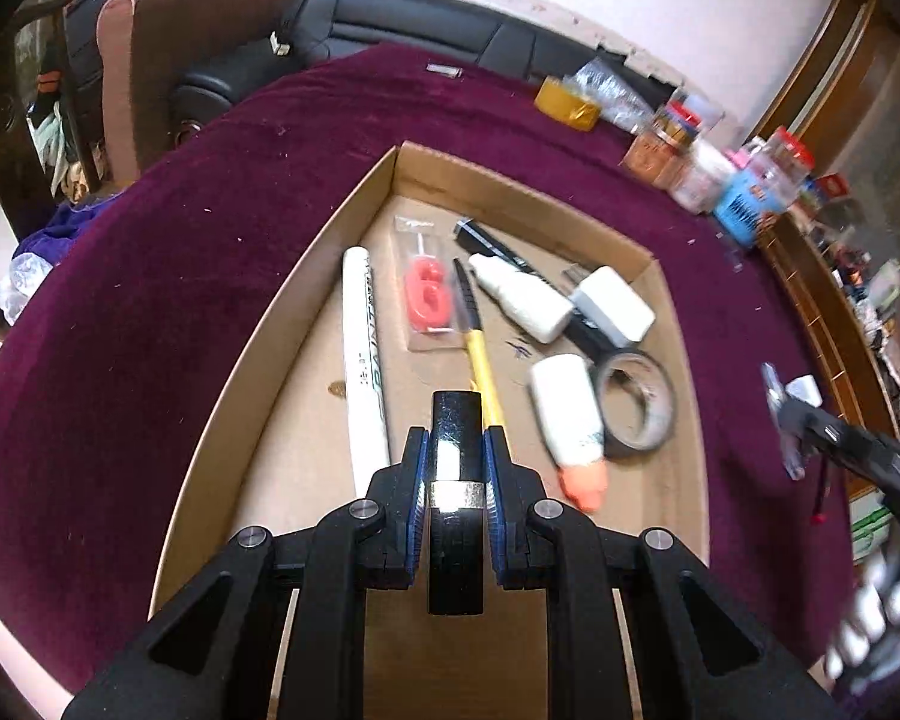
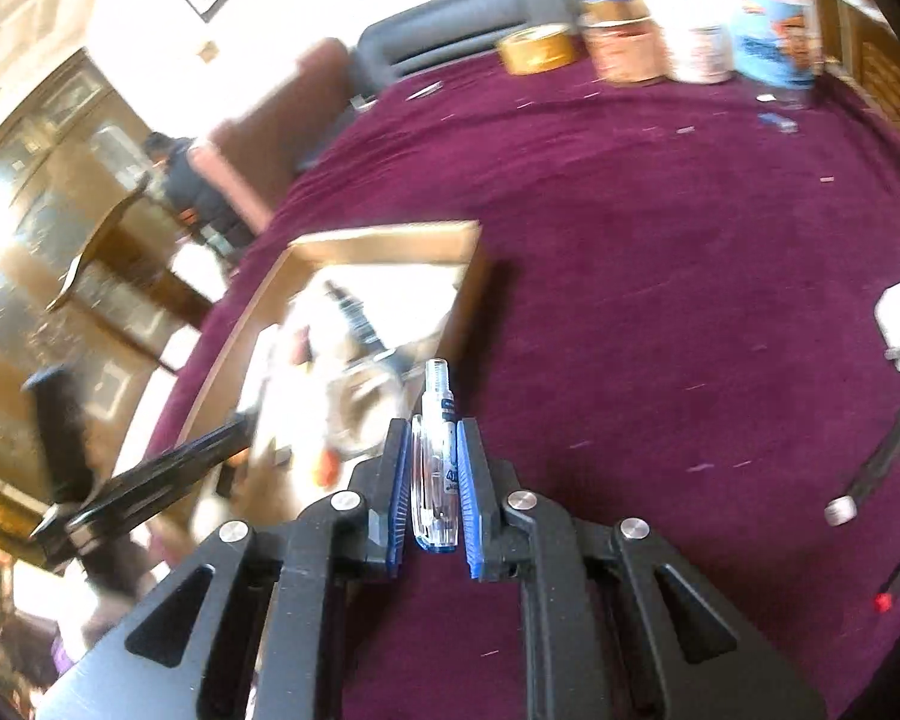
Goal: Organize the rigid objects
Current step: 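Release the lipstick in the tray with the left tool while the right tool sets the clear tube there, then move both open tools back, bringing the right tool to the white charger block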
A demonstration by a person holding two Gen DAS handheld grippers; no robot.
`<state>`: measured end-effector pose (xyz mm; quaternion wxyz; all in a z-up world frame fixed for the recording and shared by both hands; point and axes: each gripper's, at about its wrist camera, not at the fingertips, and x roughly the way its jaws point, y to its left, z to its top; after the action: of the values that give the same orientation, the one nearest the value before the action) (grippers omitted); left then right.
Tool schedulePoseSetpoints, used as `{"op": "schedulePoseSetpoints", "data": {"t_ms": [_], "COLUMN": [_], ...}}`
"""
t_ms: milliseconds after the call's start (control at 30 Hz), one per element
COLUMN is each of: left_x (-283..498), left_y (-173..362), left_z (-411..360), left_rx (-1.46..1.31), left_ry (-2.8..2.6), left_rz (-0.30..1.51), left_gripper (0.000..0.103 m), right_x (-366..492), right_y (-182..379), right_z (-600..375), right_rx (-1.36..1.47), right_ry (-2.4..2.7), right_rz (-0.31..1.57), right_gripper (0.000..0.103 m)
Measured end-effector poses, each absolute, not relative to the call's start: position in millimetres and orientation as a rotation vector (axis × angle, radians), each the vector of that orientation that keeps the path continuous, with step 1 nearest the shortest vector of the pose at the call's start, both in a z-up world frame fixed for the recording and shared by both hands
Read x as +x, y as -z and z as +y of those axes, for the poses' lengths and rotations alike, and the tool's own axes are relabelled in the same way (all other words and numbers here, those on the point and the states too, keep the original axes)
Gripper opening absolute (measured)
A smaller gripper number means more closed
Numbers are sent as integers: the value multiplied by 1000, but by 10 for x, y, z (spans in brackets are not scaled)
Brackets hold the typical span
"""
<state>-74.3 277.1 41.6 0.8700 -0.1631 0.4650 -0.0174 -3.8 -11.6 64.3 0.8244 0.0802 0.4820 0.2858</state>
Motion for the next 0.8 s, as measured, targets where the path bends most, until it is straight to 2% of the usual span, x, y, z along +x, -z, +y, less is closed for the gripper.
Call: {"op": "schedulePoseSetpoints", "data": {"t_ms": [133,233,333,400,467,600,667,800], "left_x": [-596,-602,-783,-938,-1137,-1446,-1562,-1621], "left_y": [-331,-376,-558,-684,-808,-957,-984,-995], "left_z": [2803,2875,2943,2982,3040,3146,3191,3205], "left_rx": [-313,-354,-391,-411,-426,-440,-441,-454], "left_ry": [1,-2,12,16,4,-31,-59,-67], "left_rz": [1003,978,890,835,774,691,669,654], "left_gripper": [16,31,31,36,48,52,57,58], "right_x": [-205,-284,-353,-390,-395,-342,-276,-193], "right_y": [-594,-520,-409,-326,-262,-206,-187,-204], "right_z": [193,429,639,778,877,1070,1115,1082], "right_rx": [140,114,85,62,35,-33,-50,23], "right_ry": [-698,-753,-793,-812,-811,-770,-725,-736], "right_rz": [1052,1079,1110,1132,1139,1120,1099,1106], "right_gripper": [13,13,13,13,13,14,14,14]}}
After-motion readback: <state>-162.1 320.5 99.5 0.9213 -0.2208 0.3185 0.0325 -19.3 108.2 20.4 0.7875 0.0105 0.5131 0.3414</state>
